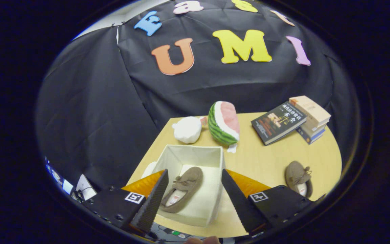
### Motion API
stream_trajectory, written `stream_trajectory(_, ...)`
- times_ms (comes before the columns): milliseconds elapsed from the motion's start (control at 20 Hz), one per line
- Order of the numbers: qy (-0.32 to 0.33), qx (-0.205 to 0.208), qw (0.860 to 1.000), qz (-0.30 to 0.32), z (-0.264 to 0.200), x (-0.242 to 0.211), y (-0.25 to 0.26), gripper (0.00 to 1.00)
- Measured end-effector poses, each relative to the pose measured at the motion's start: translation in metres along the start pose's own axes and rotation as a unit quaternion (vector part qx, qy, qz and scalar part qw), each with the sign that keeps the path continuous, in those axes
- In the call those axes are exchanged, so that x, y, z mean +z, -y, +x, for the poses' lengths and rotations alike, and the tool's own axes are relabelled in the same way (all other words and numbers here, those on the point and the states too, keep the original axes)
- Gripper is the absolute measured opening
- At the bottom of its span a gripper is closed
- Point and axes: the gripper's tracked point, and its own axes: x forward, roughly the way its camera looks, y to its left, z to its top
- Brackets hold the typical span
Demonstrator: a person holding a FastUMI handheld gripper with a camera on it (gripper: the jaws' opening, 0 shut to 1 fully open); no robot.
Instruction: Open the storage box then place both shoes into the box .Put the left shoe in first, then the right shoe, with the right side of both shoes facing outward in a uniform manner.
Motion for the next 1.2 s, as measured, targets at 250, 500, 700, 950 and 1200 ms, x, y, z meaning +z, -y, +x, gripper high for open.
stream_trajectory(250,0.016,-0.053,0.998,-0.021,-0.045,0.007,0.116,0.96)
stream_trajectory(500,-0.009,-0.111,0.994,-0.021,-0.058,-0.024,0.246,0.96)
stream_trajectory(700,-0.054,-0.131,0.989,-0.040,-0.042,-0.064,0.318,0.96)
stream_trajectory(950,-0.105,-0.122,0.986,-0.039,-0.003,-0.118,0.365,0.96)
stream_trajectory(1200,-0.142,-0.093,0.985,-0.033,0.032,-0.144,0.368,0.95)
